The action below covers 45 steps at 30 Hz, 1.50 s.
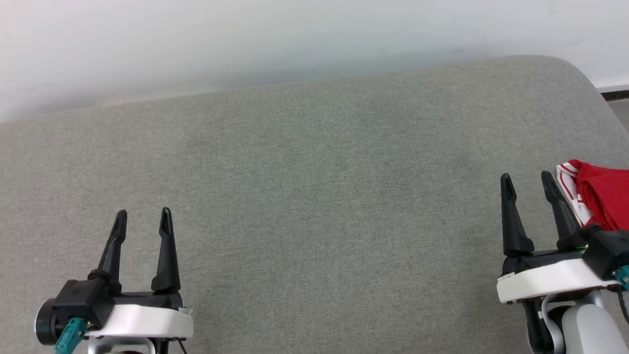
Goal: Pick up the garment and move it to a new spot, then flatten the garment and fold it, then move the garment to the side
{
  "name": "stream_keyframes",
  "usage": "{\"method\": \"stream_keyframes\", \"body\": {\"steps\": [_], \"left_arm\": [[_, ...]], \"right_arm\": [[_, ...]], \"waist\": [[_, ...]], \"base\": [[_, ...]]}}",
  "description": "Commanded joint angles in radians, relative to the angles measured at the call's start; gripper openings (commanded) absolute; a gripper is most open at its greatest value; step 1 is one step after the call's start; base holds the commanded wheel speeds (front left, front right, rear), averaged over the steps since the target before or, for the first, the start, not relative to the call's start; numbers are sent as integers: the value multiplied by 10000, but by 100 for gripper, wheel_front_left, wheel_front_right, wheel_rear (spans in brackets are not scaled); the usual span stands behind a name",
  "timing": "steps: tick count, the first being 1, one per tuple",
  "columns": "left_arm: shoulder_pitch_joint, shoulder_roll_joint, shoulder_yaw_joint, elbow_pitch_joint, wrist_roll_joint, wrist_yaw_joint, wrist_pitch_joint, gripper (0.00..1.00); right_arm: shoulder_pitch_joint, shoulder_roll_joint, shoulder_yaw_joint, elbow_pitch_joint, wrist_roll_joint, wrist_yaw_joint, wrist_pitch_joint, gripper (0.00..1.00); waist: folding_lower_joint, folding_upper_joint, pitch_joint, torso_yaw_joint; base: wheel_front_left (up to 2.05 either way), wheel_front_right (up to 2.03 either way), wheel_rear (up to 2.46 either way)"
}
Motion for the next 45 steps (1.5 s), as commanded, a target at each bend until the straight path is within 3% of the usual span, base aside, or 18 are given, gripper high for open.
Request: {"method": "stream_keyframes", "body": {"steps": [1, 23, 32, 33, 37, 45], "left_arm": [[107, -5, 13, 21, 9, -53, -19, 100], [191, -123, 244, 113, 233, -227, -19, 100], [226, -123, 233, 260, -183, -242, -19, 100], [166, -121, 199, 291, -168, -221, 2, 0], [279, -157, 156, 669, -222, -221, 14, 0], [139, -90, 77, 900, -1862, -215, 359, 0]], "right_arm": [[105, 28, 3, 51, 80, -10, -59, 100], [133, 189, 344, 74, 43, -10, -99, 100], [140, 201, 432, 103, -39, -10, -99, 100], [125, 152, 426, 132, -12, -2, -73, 0], [317, 153, 448, 483, 35, -2, -56, 0], [349, 72, 423, 537, 1721, -2, 264, 0]], "waist": [[1, 0, -33, 37], [1, 0, -94, 114], [1, 0, -139, 37], [1, 0, -141, 37], [1, 0, -142, 37], [1, 0, -213, 103]], "base": [[0, 0, 0], [0, 0, 0], [0, 0, 0], [0, 0, 0], [0, 0, 0], [0, 0, 0]]}}
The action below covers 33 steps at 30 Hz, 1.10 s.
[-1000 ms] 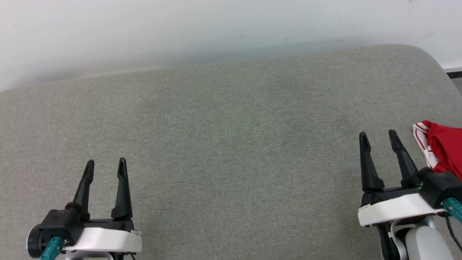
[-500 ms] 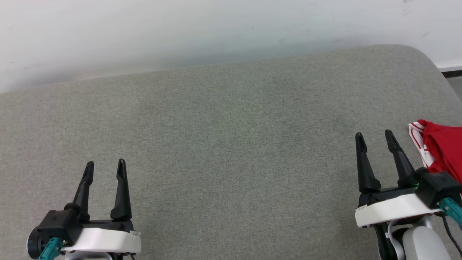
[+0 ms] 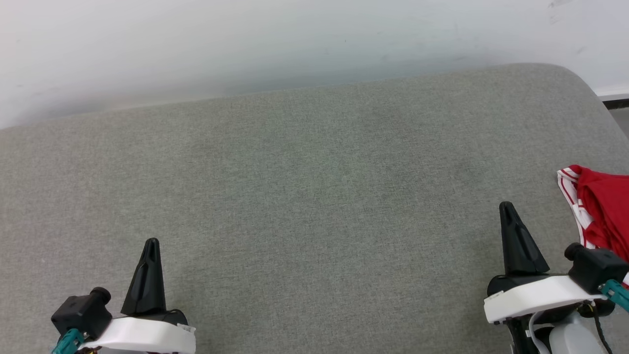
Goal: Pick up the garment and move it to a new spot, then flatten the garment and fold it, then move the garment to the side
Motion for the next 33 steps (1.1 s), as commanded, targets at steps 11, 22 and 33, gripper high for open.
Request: {"method": "stream_keyframes", "body": {"steps": [11, 22, 33], "left_arm": [[-421, 137, -95, 254, -2298, -7, 478, 0], [-585, 185, -143, 504, -3892, -13, 846, 0], [-758, 221, -175, 775, -5707, -19, 1283, 0]], "right_arm": [[-116, -152, -75, -31, 2365, -1, 480, 0], [-97, -199, -144, 47, 3990, -2, 833, 0], [-71, -233, -249, 137, 5835, -2, 1262, 0]], "waist": [[0, 0, -103, 96], [0, 0, -191, 177], [0, 0, -306, 283]], "base": [[0, 0, 0], [0, 0, 0], [0, 0, 0]]}}
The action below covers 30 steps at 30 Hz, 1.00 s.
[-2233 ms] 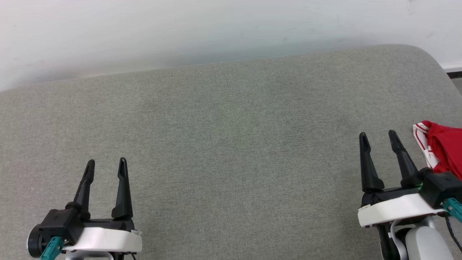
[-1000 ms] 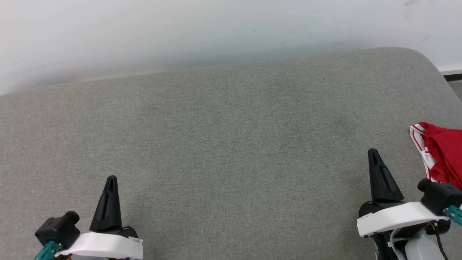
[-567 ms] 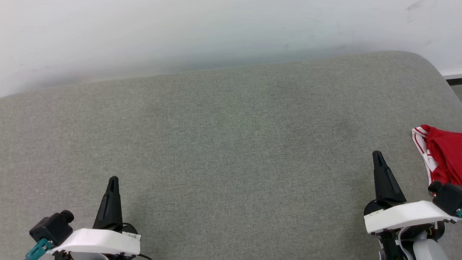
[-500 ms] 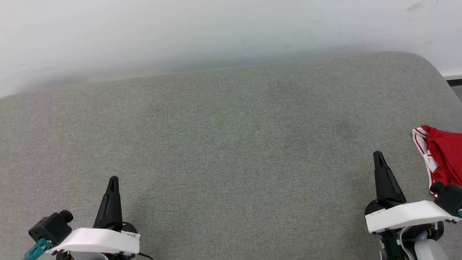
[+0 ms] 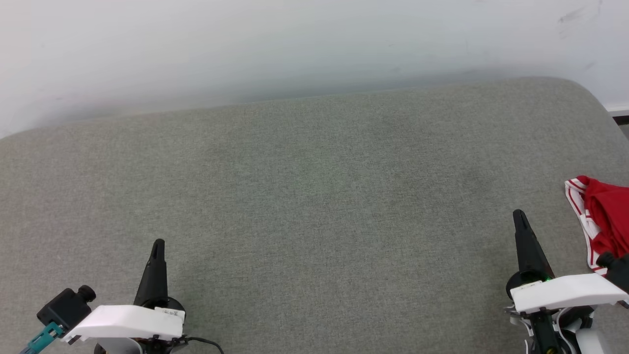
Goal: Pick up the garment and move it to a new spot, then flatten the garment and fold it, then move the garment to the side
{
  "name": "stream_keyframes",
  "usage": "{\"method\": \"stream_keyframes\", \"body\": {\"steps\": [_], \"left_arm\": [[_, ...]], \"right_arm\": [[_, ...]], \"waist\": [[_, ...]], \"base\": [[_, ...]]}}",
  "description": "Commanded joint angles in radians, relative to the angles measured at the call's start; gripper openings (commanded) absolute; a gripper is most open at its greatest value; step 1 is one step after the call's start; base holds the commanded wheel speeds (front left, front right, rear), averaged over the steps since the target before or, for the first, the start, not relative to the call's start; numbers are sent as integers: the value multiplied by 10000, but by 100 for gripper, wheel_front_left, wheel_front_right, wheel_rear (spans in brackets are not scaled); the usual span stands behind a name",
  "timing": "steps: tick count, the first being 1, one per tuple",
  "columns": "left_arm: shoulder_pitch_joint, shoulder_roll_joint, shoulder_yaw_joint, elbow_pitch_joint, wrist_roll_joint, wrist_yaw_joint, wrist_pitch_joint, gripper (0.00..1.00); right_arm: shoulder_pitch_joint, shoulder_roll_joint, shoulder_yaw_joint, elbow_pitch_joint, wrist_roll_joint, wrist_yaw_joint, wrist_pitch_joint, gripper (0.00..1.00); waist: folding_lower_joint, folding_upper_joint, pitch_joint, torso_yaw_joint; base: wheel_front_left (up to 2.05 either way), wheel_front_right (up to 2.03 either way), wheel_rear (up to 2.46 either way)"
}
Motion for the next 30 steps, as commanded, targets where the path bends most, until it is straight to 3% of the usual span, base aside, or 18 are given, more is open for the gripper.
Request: {"method": "stream_keyframes", "body": {"steps": [1, 30], "left_arm": [[-225, 84, 4, -64, -253, -19, 55, 0], [-552, 105, 4, 461, -3464, -32, 898, 0]], "right_arm": [[-69, -85, -33, -84, 261, 0, 72, 0], [-20, -92, -296, 93, 3519, -1, 895, 0]], "waist": [[0, 0, -9, 8], [0, 0, -265, 245]], "base": [[0, 0, 0], [0, 0, 0]]}}
